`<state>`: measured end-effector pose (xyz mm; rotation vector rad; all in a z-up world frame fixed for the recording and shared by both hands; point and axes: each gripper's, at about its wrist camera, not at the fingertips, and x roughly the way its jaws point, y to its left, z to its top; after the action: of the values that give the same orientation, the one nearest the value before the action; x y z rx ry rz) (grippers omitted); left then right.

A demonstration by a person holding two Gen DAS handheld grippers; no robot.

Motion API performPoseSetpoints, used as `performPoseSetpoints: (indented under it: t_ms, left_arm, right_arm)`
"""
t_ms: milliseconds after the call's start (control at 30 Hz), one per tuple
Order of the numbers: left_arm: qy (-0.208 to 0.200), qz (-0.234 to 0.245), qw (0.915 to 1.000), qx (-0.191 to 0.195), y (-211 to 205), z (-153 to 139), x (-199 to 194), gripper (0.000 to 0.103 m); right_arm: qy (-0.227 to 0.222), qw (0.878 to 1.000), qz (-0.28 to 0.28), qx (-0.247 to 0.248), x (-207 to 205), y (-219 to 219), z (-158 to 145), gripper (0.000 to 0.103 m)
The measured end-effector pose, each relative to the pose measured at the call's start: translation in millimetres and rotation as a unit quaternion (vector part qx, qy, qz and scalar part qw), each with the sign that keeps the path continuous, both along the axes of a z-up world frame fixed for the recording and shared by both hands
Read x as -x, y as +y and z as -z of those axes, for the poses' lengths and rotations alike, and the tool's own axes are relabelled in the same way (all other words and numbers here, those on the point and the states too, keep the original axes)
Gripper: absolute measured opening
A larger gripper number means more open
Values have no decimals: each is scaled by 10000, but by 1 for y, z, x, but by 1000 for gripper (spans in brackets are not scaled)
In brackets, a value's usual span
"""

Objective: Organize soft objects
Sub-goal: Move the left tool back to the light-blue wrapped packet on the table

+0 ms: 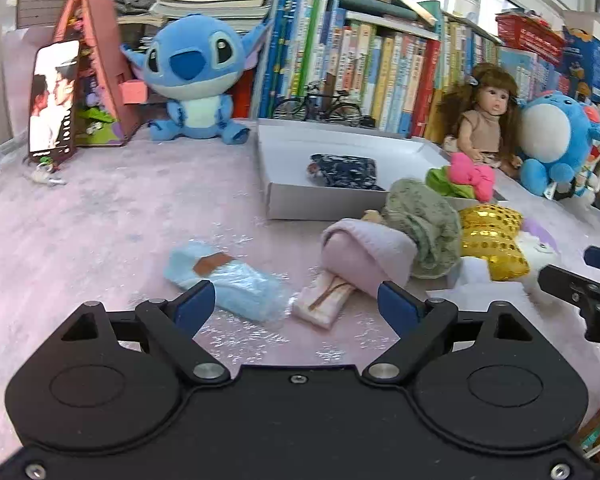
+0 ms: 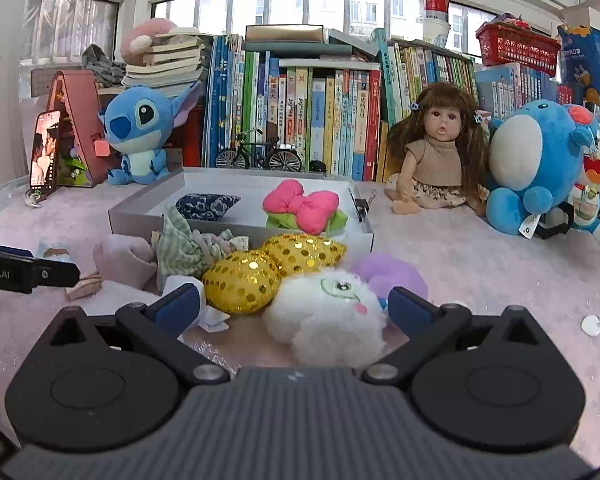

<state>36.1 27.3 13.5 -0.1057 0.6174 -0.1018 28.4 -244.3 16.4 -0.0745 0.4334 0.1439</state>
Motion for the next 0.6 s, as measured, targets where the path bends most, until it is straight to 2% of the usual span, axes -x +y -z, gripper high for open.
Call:
performPoseSetpoints:
  t_ms: [333, 600]
  left_arm:
    - [99, -464, 9988, -108, 16, 7, -6, 85]
    - [165, -685, 9973, -185, 26, 11, -13, 85]
  right_arm:
    - [86, 9999, 99, 110, 2, 1, 6, 103]
    - [205, 9997, 117, 96, -1, 1, 9, 97]
